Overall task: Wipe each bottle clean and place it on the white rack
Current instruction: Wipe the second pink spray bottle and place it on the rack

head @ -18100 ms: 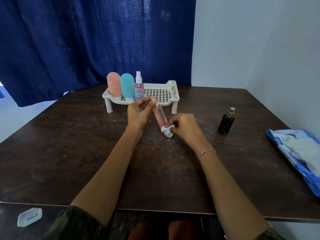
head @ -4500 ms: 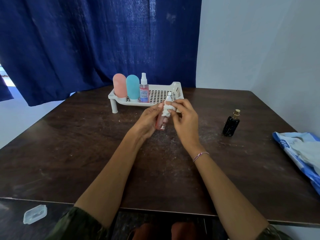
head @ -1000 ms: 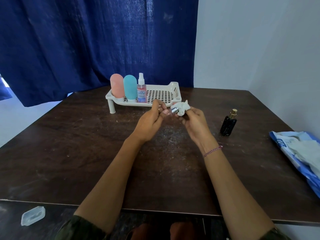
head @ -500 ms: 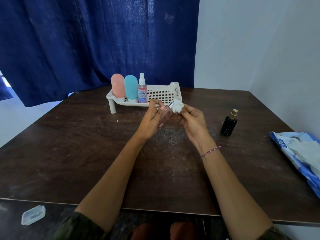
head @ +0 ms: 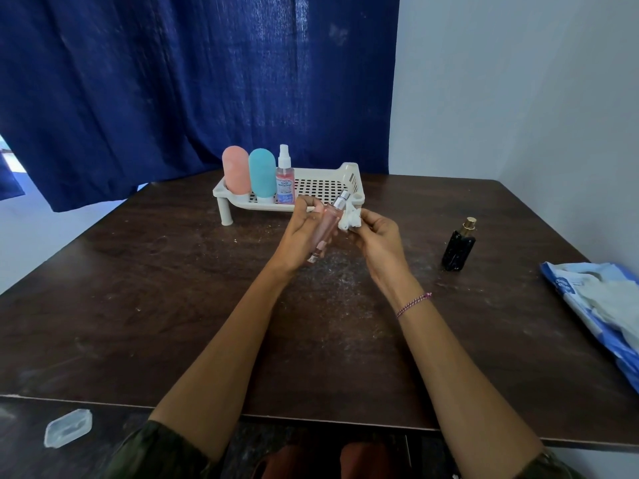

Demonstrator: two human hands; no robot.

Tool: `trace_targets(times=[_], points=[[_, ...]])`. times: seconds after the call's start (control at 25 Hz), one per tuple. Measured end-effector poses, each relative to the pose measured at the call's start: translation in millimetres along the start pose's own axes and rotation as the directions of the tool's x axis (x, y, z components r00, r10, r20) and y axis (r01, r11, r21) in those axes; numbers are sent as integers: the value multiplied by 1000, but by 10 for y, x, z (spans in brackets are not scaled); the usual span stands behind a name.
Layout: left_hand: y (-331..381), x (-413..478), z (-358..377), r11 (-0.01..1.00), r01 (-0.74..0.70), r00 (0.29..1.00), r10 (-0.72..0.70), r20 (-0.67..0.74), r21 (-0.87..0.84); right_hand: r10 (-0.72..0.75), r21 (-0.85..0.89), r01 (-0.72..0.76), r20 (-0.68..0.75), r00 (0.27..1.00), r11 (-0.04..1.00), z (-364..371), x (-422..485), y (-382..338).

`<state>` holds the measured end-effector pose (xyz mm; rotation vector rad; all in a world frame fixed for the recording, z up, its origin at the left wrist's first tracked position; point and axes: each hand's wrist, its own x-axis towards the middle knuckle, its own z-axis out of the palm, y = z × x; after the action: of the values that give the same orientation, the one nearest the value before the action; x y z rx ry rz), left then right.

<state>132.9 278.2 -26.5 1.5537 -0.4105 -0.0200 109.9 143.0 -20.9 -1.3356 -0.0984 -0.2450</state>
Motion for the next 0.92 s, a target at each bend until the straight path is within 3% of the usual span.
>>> trace_targets(times=[0.2,0.52,0.64,0.8,0.92], points=[[62,-62,28,1000,-10,999,8,-53,-23,-101,-217,89,-44,994,972,-19,22,44],[52,-41,16,995,-31,997,24,-71,-98,-439,-506,364,-32,898,782,58,-82,-4],[79,-26,27,986,-48,992,28,-126,-159,-501,-578,444,70,862,684,107,-131,14],[114,-2,-72,936,-44,970,-44,-241,-349,-470,-614,543,296,831,573,214,-198,90],[129,10,-124,864,-26,964,-111,-240,-503,-463,-598,580,358,811,553,240,-224,98]])
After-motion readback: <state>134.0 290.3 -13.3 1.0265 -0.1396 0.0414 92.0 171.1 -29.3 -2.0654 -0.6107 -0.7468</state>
